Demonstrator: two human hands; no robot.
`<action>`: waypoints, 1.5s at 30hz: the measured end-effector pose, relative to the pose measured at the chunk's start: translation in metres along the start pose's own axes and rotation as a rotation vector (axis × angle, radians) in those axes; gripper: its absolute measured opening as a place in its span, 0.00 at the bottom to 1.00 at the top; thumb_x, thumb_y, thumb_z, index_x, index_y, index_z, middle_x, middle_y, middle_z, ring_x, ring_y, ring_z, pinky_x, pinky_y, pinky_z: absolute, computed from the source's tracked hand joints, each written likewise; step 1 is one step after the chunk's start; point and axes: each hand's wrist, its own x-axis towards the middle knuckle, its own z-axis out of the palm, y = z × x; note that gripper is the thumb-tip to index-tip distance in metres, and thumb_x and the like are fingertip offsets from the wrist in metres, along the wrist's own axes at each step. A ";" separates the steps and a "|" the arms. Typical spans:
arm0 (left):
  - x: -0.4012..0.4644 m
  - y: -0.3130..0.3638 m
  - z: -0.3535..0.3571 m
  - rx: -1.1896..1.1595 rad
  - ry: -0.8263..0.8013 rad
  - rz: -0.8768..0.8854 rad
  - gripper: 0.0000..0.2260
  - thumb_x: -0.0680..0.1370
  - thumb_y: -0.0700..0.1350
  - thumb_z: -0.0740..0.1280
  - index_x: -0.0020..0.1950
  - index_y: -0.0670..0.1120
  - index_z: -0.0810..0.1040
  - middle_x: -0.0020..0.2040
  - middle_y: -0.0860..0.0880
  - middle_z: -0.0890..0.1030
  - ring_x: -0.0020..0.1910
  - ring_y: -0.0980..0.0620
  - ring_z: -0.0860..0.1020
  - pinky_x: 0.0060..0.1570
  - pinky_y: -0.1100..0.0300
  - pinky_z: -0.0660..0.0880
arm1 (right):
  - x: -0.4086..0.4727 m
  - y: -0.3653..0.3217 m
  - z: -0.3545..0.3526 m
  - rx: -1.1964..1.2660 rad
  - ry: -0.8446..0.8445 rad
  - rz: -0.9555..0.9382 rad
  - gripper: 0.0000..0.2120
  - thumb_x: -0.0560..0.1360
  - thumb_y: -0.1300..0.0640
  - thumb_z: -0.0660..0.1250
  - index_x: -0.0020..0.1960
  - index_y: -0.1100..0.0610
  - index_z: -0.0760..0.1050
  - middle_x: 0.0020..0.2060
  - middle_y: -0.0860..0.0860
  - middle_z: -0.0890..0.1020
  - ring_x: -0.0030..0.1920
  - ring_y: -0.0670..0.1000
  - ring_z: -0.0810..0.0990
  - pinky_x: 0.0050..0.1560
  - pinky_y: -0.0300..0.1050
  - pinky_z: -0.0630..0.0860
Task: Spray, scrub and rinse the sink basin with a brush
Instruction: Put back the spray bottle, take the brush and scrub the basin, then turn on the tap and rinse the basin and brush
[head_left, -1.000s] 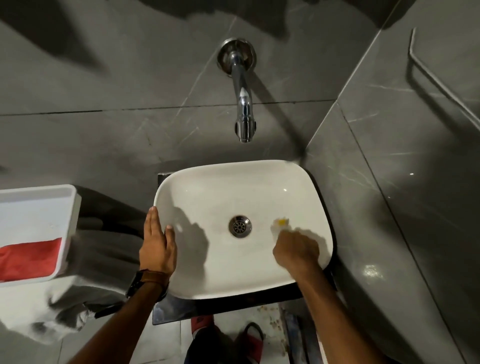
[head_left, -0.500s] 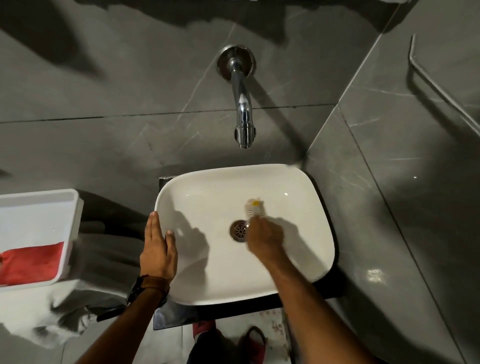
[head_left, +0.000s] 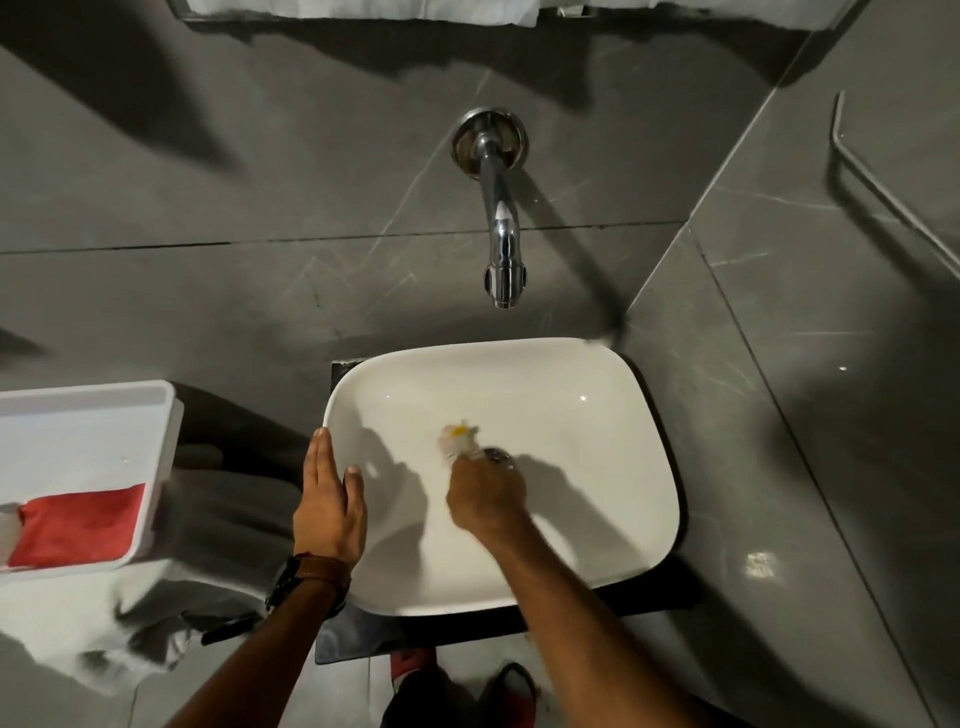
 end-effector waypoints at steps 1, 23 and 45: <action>0.000 0.000 0.000 -0.002 0.001 0.004 0.27 0.82 0.55 0.55 0.80 0.50 0.53 0.80 0.48 0.58 0.68 0.39 0.72 0.58 0.40 0.76 | 0.002 0.015 -0.005 -0.023 0.053 0.015 0.03 0.75 0.59 0.71 0.45 0.59 0.80 0.51 0.58 0.87 0.50 0.58 0.86 0.48 0.45 0.79; 0.000 0.035 -0.012 0.232 0.086 0.118 0.25 0.79 0.58 0.50 0.71 0.50 0.72 0.72 0.48 0.73 0.72 0.43 0.69 0.67 0.42 0.63 | -0.071 0.052 -0.027 0.818 -0.137 0.334 0.09 0.74 0.57 0.63 0.46 0.57 0.82 0.34 0.52 0.84 0.33 0.48 0.81 0.35 0.44 0.76; 0.081 0.241 -0.046 -0.704 -0.250 0.143 0.08 0.80 0.43 0.66 0.46 0.53 0.83 0.44 0.59 0.84 0.43 0.70 0.80 0.56 0.63 0.73 | -0.065 0.069 -0.074 1.350 0.149 0.355 0.07 0.82 0.56 0.66 0.51 0.54 0.82 0.36 0.52 0.85 0.24 0.46 0.66 0.25 0.38 0.63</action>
